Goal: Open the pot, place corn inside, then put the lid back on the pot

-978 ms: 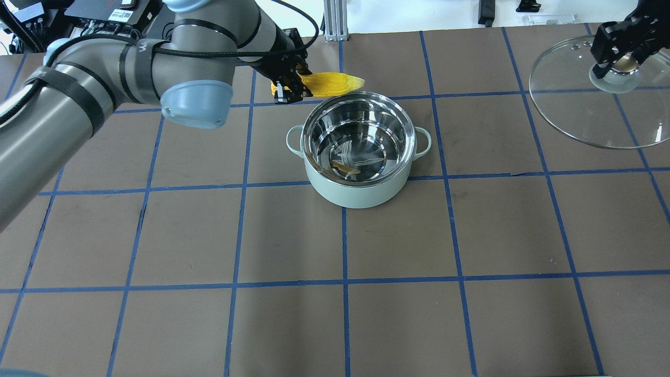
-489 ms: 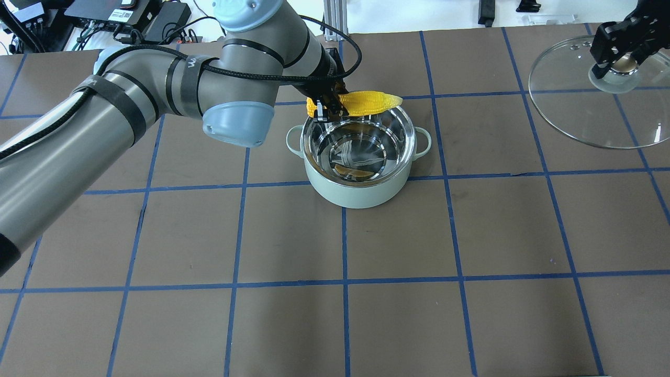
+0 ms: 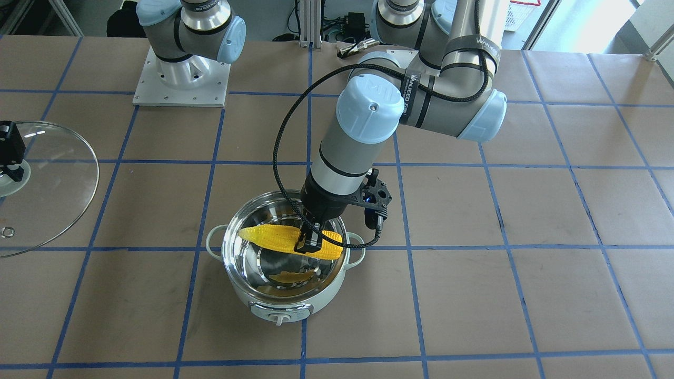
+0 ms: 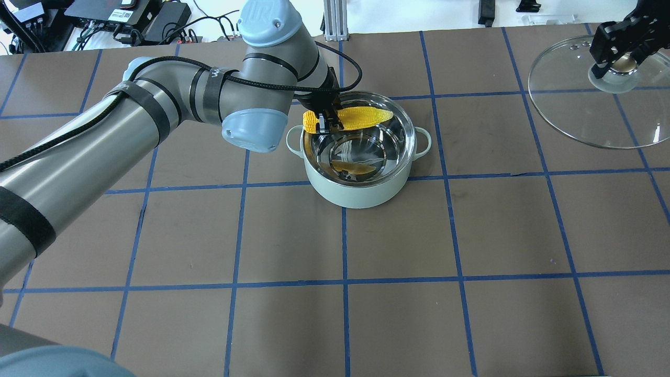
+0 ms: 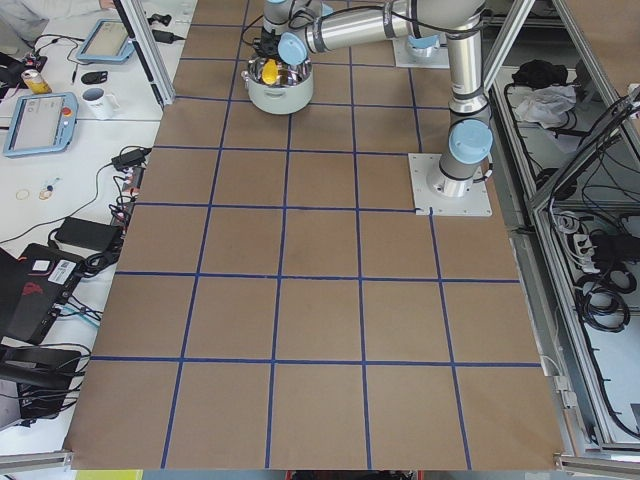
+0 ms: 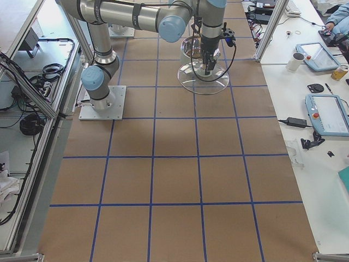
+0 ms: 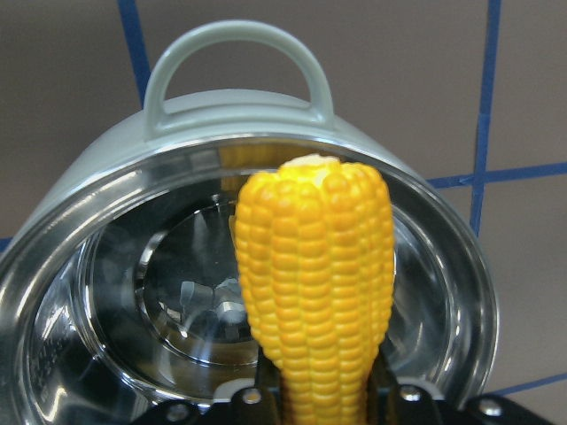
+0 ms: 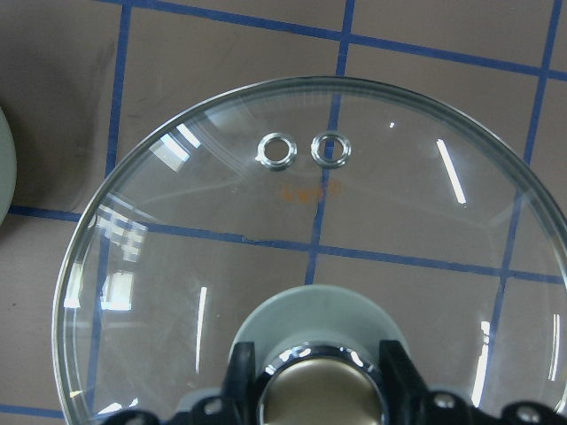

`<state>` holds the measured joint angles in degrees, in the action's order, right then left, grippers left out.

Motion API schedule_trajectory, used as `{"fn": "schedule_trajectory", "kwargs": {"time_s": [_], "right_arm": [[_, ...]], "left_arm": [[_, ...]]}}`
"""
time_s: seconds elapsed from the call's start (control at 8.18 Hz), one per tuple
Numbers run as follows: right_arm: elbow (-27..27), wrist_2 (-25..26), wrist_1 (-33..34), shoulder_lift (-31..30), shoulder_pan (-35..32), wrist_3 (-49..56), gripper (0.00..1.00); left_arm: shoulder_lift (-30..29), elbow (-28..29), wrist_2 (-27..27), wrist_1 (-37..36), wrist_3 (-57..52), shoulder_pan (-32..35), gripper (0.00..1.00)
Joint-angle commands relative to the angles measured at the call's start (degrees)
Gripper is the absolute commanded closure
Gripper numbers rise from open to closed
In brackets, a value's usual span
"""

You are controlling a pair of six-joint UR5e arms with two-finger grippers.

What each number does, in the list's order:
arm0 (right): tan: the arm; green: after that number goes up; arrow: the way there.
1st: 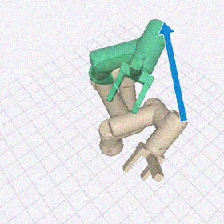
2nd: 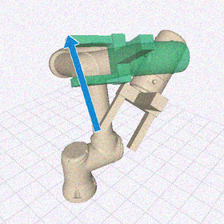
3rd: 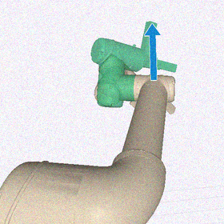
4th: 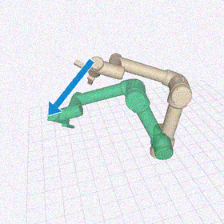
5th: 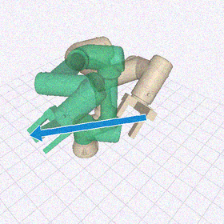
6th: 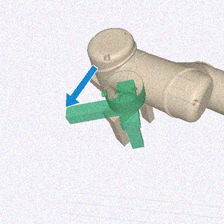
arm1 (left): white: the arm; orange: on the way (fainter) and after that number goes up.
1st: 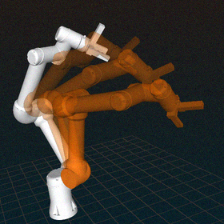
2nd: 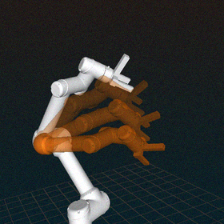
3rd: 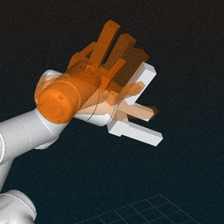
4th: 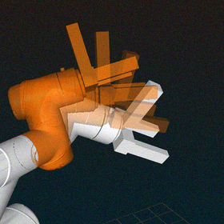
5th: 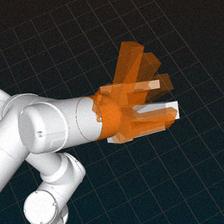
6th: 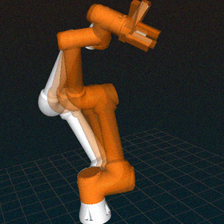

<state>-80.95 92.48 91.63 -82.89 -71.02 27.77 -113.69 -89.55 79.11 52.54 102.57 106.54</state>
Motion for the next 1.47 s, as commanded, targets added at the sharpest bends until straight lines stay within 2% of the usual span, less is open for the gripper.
{"fn": "schedule_trajectory", "kwargs": {"time_s": [0.0, 0.37, 0.61, 0.73, 0.86, 0.98, 1.1, 1.34], "right_arm": [[0.0, -0.1, 0.0, 0.0, 0.0, -0.2, 0.81], [0.0, -0.2, 0.0, 0.0, 0.0, -0.2, 0.81], [0.0, -0.1, 0.0, 0.0, 0.0, -0.2, 0.81], [0.0, -0.1, 0.0, 0.0, 0.0, -0.1, 0.81], [0.0, -0.1, 0.0, 0.0, 0.0, -0.1, 0.81], [-0.1, -0.1, 0.0, 0.0, 0.0, -0.2, 0.81], [0.0, -0.1, 0.0, 0.0, 0.0, -0.2, 0.81], [-0.1, -0.1, 0.0, 0.0, 0.0, -0.1, 0.8]], "left_arm": [[0.4, 0.3, 0.4, 0.5, 4.8, 1.0, 1.0], [-1.0, -0.1, 0.3, 0.5, 5.2, 1.8, 1.0], [-1.8, -0.1, 0.4, 0.7, 5.2, 2.1, 0.96], [-1.8, 0.0, 0.5, 0.6, 5.1, 2.1, 0.83], [-1.3, 0.2, 1.7, 0.1, 5.1, 2.0, 0.24], [-1.2, 0.2, 2.3, -0.2, 4.7, 2.1, 0.16], [-1.3, 0.2, 2.1, -0.1, 4.7, 2.0, 0.13], [-0.5, 0.3, 1.8, -0.4, 4.0, 2.1, 0.0]]}}
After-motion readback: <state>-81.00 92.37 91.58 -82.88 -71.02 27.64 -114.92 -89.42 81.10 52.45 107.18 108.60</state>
